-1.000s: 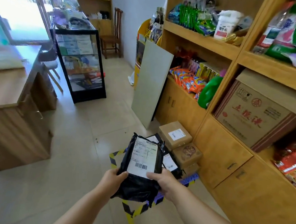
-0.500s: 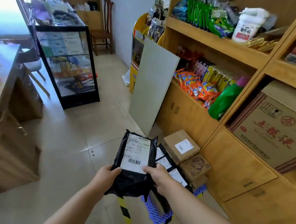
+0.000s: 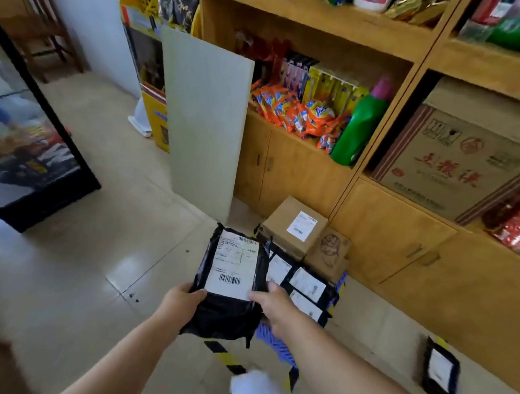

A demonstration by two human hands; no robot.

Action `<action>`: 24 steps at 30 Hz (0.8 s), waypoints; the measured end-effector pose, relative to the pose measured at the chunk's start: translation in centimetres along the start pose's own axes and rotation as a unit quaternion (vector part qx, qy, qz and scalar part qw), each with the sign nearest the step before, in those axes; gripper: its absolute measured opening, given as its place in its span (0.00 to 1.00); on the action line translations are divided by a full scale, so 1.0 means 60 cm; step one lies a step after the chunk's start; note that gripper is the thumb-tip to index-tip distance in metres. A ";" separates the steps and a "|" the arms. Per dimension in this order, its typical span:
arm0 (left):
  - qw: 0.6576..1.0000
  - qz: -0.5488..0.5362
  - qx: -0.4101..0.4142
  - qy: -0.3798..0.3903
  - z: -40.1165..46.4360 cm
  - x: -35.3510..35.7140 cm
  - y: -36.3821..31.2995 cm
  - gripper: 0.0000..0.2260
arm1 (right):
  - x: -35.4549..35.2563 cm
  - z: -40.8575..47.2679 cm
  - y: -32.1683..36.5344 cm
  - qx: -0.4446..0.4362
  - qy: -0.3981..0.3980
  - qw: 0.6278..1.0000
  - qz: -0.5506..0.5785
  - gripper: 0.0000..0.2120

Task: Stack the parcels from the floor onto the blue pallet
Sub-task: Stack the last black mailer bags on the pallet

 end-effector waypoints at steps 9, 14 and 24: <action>0.996 0.076 -0.023 0.049 0.193 0.108 -0.084 0.14 | -0.042 0.171 0.034 0.066 -0.049 0.996 0.023 0.14; 0.991 0.121 -0.034 0.036 0.318 0.162 -0.118 0.14 | -0.059 0.292 0.039 0.103 -0.061 0.993 0.018 0.21; 0.984 0.167 -0.059 0.018 0.541 0.274 -0.107 0.14 | -0.096 0.486 -0.025 0.186 -0.094 0.978 0.006 0.14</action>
Point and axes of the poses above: each hand's wrist, its own z-axis towards the middle knuckle, its own x-axis out of the palm, y = z × x, the point moved 7 cm from there along z, towards the middle knuckle, and after that the axes turned 8 degrees about -y, right-handed, at the moved point
